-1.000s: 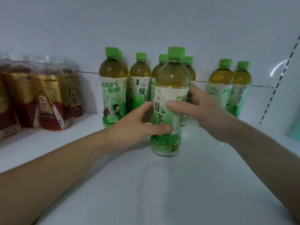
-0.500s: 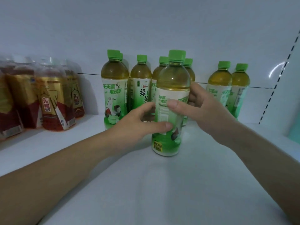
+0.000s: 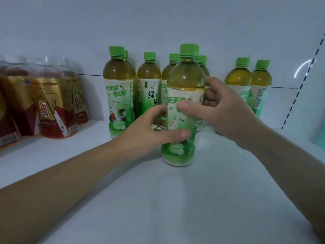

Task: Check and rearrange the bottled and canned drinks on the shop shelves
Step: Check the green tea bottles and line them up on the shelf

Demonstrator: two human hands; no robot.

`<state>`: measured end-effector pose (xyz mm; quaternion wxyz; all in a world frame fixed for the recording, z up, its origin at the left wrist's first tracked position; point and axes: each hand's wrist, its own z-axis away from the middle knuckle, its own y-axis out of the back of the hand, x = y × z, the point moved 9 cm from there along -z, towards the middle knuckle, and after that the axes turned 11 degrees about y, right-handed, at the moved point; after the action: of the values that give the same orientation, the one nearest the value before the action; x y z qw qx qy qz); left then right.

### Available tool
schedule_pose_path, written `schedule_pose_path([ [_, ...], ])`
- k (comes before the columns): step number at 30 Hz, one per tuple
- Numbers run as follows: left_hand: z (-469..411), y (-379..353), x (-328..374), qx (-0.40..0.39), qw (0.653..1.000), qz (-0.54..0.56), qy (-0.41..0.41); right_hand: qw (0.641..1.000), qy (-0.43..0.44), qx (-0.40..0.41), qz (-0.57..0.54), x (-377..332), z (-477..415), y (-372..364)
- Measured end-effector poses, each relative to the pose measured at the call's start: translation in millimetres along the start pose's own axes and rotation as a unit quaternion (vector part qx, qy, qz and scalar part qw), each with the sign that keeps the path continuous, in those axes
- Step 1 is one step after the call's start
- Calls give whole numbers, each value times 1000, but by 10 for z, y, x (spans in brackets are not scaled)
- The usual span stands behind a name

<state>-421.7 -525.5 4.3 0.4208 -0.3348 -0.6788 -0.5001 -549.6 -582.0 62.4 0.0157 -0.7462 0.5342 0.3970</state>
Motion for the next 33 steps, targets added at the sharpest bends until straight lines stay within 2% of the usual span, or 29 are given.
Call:
schedule_pose_path([
  [3, 10, -45, 34, 26, 1000, 16, -5, 995, 15, 28, 98, -58, -2, 97],
  [7, -40, -3, -28, -11, 996, 85, -1, 999, -21, -25, -9, 39, -6, -11],
  [9, -35, 7, -59, -35, 995, 95, -2, 999, -20, -31, -20, 68, -1, -32],
  [13, -1, -76, -23, -6, 999, -33, -5, 996, 3, 10, 84, 6, -1, 78],
  [15, 3, -119, 9, 15, 999, -33, -6, 993, 3, 15, 117, -3, 3, 106],
  [17, -28, -107, -1, 15, 1000, 14, -5, 997, -12, -12, 75, 42, 6, 40],
  [19, -51, -86, -14, -21, 998, 64, -1, 999, -25, -47, 5, 73, 17, -53],
  [21, -37, -63, -14, -59, 994, 93, -1, 999, -14, -49, -8, 58, 14, -65],
  [24, 24, -113, 35, -63, 997, 30, -14, 997, 3, -9, 80, 5, 15, -2],
  [26, 31, -148, 61, -24, 1000, -2, -18, 991, 6, 6, 136, -20, 26, 23],
  [28, -11, -119, 57, 2, 999, 38, -22, 995, -10, -9, 98, 28, 30, -13],
  [30, -47, -77, 31, -14, 996, 83, -12, 999, -26, -37, 20, 79, 37, -95],
  [33, -21, -43, 22, -55, 994, 89, -8, 999, -2, -32, -4, 59, 23, -103],
])
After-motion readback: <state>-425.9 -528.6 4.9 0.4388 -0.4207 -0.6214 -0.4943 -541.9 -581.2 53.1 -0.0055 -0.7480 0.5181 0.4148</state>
